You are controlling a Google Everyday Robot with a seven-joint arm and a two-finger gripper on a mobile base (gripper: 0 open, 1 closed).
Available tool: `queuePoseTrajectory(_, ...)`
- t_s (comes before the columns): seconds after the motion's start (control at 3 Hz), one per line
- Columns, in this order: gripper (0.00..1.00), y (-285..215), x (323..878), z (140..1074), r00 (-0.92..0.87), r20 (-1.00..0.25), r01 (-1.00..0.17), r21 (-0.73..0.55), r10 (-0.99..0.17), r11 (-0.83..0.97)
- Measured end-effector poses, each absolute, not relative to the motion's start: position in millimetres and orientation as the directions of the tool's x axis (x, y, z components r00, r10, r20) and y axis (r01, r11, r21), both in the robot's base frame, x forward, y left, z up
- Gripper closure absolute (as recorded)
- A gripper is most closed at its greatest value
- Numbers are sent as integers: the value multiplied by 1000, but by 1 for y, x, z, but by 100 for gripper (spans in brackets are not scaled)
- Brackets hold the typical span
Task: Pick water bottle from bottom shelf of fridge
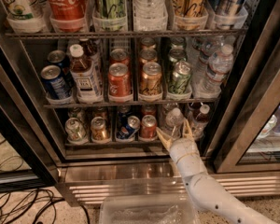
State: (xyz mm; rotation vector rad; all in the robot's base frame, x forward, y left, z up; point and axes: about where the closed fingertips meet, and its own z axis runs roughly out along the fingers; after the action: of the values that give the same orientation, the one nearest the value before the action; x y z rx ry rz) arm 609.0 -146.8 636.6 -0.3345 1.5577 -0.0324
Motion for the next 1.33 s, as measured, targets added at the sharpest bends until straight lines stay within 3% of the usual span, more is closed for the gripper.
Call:
queuePoseTrajectory(1.0, 30, -160, 631, 625, -1, -974, -151, -222, -225, 963)
queuePoseTrajectory(1.33, 49, -160, 632, 623, -4, -975, -153, -220, -223, 963)
